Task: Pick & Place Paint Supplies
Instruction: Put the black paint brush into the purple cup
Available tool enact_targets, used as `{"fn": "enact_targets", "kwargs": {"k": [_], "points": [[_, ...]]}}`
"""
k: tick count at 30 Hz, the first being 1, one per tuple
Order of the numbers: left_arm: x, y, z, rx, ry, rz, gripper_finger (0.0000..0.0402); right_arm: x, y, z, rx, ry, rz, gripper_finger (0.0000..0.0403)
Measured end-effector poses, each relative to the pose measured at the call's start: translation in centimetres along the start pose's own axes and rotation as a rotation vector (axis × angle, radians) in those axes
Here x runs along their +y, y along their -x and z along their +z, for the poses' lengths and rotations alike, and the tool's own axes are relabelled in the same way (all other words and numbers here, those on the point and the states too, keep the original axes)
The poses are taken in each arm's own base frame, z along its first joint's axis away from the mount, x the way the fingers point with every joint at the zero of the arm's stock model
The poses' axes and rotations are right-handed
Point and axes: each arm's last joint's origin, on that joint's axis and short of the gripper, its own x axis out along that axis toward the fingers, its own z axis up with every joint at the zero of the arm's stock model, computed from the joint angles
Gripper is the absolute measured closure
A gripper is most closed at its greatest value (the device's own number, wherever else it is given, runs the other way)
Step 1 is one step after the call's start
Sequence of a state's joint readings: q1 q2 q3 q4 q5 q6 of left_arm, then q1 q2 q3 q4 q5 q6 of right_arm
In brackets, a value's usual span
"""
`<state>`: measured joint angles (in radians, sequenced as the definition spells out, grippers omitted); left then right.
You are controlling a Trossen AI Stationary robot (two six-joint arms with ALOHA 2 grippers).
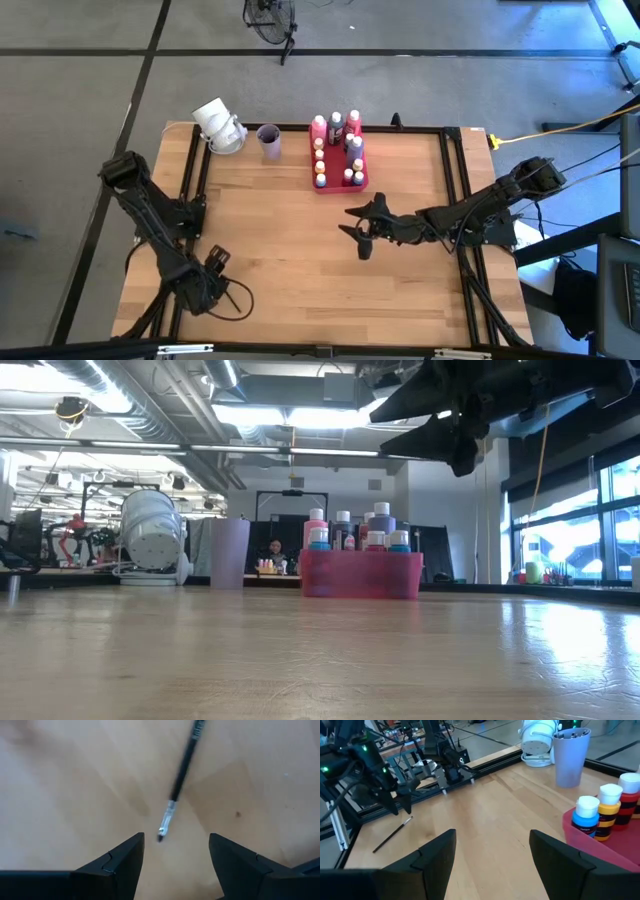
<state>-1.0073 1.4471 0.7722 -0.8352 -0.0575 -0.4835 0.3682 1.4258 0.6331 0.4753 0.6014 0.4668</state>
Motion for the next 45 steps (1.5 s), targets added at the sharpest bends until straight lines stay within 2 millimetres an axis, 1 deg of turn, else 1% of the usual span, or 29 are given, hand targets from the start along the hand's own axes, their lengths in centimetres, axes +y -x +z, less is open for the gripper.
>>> {"fn": "enact_targets", "kwargs": {"k": [4, 12, 18, 31, 36, 41, 45], "points": [[0.0, -0.6, -0.3, 0.005, 0.0, -0.028, 0.0182, 0.0, 0.0, 0.0, 0.0, -0.027, 0.0, 0.0146], [0.0, -0.7, -0.2, -0.016, -0.056, -0.01, 0.0183, 0.0, 0.0, 0.1, -0.004, -0.056, 0.002, 0.0146], [-0.1, -1.0, -0.2, 0.0, -0.064, 0.001, 0.0183, 0.0, 0.0, 0.1, -0.006, -0.058, 0.003, 0.0146], [-0.1, -1.1, -0.1, -0.019, -0.072, 0.033, 0.0183, 0.0, 0.0, 0.1, -0.006, -0.058, 0.003, 0.0146], [0.0, -2.3, -0.7, -0.038, -0.07, 0.003, 0.0183, 0.0, 0.0, 0.1, -0.007, -0.059, 0.001, 0.0146], [0.2, -2.3, -1.2, -0.06, -0.069, -0.004, 0.0183, -0.2, -0.2, 0.2, -0.013, -0.064, -0.004, 0.0146], [0.4, -2.8, -1.6, -0.072, -0.078, -0.018, 0.0183, -0.3, -0.3, 0.4, -0.024, -0.073, -0.005, 0.0146]]}}
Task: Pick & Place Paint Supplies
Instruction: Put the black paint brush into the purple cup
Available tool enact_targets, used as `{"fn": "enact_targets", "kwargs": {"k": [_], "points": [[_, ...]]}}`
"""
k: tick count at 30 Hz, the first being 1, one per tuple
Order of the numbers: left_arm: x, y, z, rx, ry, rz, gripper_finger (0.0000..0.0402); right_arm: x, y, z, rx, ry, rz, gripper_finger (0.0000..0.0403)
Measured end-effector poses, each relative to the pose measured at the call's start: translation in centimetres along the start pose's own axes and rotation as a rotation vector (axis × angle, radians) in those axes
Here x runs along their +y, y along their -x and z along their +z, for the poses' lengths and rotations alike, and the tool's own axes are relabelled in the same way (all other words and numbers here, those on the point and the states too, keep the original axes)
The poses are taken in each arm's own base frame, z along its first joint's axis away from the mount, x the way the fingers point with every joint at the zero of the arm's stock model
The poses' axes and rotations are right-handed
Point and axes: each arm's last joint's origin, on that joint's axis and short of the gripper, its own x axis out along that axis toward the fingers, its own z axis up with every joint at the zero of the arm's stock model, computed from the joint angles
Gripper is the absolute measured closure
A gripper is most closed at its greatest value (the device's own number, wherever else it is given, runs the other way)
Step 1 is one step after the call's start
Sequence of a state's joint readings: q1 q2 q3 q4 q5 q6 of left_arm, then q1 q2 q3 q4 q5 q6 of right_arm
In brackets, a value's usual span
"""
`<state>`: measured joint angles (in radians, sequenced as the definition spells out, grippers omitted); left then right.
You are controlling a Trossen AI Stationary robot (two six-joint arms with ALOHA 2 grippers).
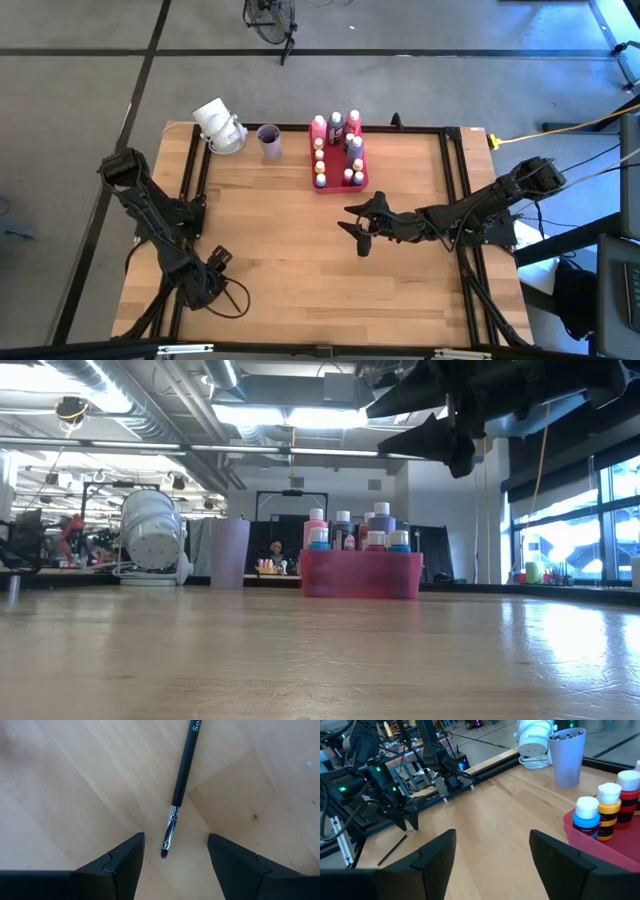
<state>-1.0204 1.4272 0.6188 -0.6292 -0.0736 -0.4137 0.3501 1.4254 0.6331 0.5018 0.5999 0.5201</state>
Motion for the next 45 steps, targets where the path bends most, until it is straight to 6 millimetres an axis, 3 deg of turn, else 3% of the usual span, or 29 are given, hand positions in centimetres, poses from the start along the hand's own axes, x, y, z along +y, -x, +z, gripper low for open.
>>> {"fn": "enact_targets", "kwargs": {"k": [12, 30, 45], "points": [[0.17, 0.0, -0.39, -0.024, -0.003, -0.011, 0.0186, -0.51, -0.33, 0.24, -0.006, 0.0, -0.023, 0.0146], [0.27, -0.07, -0.55, -0.007, 0.009, 0.008, 0.0282, -0.47, -0.31, 0.22, -0.004, -0.018, -0.02, 0.0146], [0.35, -0.07, -0.73, 0.011, -0.061, 0.016, 0.0297, -0.46, -0.31, 0.26, -0.008, -0.02, -0.019, 0.0146]]}}
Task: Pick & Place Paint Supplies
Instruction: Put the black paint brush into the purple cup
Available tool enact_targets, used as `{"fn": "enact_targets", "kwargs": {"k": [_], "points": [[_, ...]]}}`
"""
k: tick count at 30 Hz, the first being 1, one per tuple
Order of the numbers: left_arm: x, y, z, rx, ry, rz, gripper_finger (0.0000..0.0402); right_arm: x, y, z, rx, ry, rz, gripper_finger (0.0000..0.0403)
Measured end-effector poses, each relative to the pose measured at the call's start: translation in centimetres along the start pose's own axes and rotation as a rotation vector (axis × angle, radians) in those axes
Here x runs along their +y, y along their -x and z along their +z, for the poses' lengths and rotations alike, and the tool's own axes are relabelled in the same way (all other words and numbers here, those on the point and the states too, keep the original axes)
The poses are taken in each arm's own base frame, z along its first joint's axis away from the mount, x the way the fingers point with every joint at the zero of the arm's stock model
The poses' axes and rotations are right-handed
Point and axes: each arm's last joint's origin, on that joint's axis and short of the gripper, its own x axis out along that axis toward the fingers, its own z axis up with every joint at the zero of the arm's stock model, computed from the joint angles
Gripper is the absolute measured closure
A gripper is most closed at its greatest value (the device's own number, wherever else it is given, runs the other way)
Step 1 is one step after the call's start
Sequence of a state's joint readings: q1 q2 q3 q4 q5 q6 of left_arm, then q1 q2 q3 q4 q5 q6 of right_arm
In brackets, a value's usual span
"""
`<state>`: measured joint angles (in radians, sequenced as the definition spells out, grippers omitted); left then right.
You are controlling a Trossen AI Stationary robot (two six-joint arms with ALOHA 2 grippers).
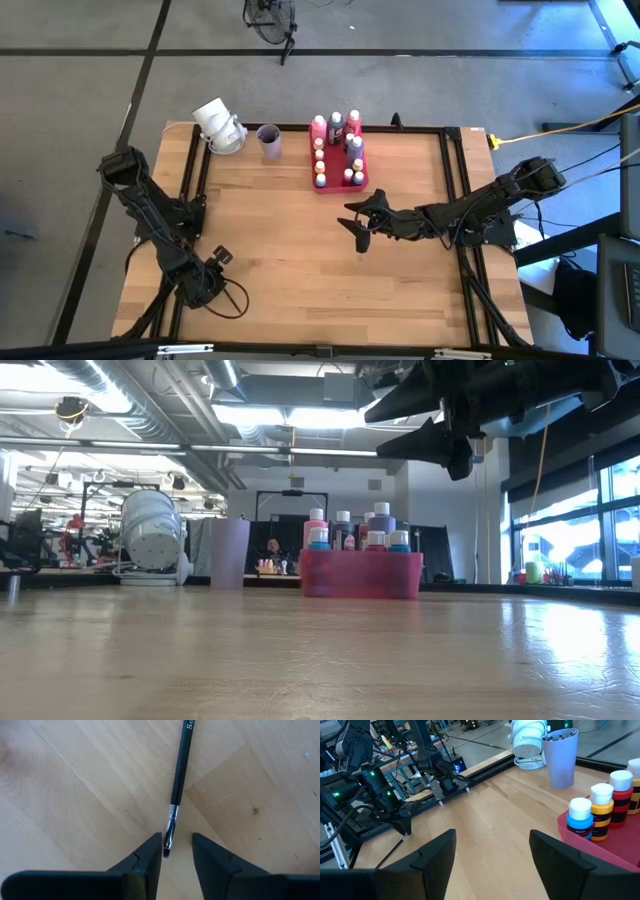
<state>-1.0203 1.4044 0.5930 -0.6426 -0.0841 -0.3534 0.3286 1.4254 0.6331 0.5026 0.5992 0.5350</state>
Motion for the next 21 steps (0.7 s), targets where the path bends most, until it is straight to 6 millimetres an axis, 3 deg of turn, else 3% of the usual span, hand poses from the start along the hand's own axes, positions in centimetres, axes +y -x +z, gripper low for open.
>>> {"fn": "enact_targets", "kwargs": {"k": [8, 21], "points": [[0.01, -0.02, -0.03, 0.002, 0.015, 0.0, 0.0322, 0.0, 0.0, 0.01, 0.0, 0.0, 0.0, 0.0146], [0.04, -0.02, -0.09, 0.006, 0.01, 0.005, 0.0396, 0.01, 0.0, 0.01, -0.001, -0.001, 0.0, 0.0146]]}}
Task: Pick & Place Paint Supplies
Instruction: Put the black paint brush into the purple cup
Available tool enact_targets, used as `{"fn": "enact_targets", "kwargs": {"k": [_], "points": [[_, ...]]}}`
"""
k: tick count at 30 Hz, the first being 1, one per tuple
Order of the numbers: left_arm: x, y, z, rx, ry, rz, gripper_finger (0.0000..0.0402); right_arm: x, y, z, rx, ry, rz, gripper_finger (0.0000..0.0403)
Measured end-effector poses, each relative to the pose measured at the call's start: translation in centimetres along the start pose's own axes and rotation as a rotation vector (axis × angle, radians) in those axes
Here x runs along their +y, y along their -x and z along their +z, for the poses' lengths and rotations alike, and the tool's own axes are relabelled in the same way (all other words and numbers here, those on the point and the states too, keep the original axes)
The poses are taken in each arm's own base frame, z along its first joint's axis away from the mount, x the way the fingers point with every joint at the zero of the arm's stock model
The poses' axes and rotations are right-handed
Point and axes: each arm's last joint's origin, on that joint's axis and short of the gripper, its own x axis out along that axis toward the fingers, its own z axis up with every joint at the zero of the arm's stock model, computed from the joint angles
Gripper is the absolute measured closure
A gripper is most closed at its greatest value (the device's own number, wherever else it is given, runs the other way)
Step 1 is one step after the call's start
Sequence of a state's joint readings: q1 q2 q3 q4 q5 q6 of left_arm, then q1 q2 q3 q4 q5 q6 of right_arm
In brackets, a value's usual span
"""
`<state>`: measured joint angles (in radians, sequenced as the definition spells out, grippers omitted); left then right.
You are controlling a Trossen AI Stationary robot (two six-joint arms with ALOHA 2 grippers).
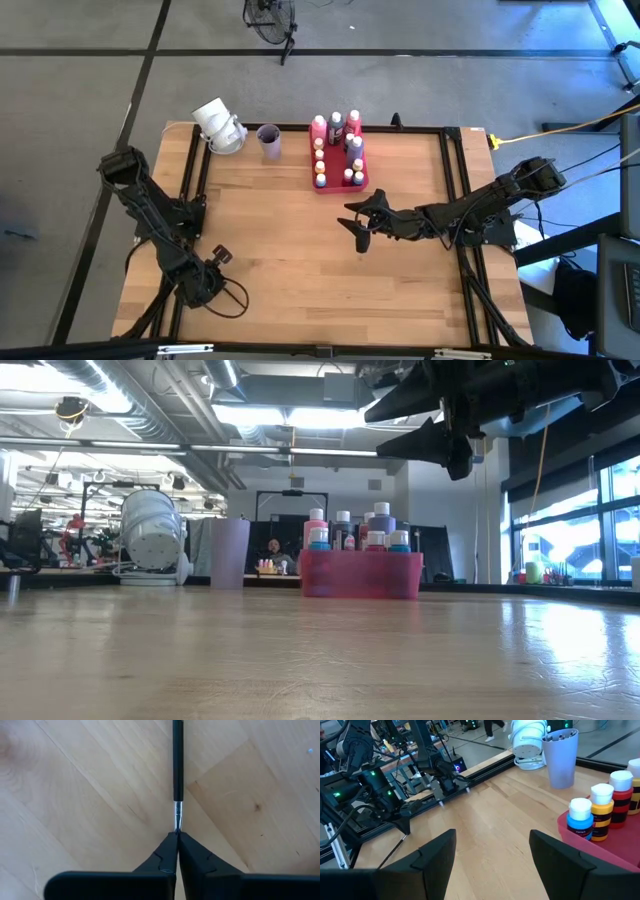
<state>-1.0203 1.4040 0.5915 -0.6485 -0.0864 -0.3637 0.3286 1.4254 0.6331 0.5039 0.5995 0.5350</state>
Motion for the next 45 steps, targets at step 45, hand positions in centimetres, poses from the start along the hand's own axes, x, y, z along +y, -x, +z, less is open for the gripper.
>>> {"fn": "enact_targets", "kwargs": {"k": [45], "points": [[4.7, 11.5, 7.9, 0.164, -0.359, 0.57, 0.04, 6.0, -4.1, 0.1, 0.003, 0.15, 0.396, 0.0146]]}}
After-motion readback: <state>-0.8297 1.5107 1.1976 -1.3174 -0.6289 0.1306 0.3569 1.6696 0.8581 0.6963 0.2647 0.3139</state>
